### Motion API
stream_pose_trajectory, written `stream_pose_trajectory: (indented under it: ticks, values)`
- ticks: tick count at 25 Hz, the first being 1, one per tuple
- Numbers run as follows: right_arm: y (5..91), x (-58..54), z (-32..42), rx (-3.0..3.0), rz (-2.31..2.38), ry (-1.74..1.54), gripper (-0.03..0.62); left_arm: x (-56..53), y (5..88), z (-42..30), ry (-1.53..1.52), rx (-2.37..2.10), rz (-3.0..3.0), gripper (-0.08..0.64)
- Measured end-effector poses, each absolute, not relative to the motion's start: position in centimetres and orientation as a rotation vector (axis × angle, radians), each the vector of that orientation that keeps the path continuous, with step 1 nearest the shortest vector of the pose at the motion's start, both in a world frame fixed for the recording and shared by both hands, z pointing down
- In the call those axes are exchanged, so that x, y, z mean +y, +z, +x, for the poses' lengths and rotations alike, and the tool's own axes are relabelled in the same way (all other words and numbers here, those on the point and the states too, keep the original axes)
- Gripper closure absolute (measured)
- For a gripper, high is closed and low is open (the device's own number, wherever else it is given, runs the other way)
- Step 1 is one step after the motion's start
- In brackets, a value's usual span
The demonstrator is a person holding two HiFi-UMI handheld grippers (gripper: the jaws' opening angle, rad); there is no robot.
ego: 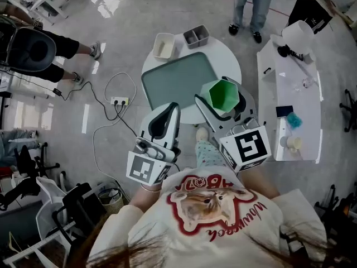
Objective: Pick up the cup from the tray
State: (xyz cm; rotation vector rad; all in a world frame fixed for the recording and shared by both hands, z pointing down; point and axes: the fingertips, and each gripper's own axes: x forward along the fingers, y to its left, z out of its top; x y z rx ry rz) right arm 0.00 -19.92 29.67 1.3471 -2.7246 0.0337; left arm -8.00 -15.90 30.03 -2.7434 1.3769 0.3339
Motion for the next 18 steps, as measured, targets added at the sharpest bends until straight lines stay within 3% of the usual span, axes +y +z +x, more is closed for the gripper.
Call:
stream_pose_trajectory:
  ticks: [18]
  values:
    - [29.0, 1.6, -0.9, -2.685, 1.495, 0.07, 0.282, 4.3, 29.1, -9.0, 0.347, 1.26, -2.808, 0.546]
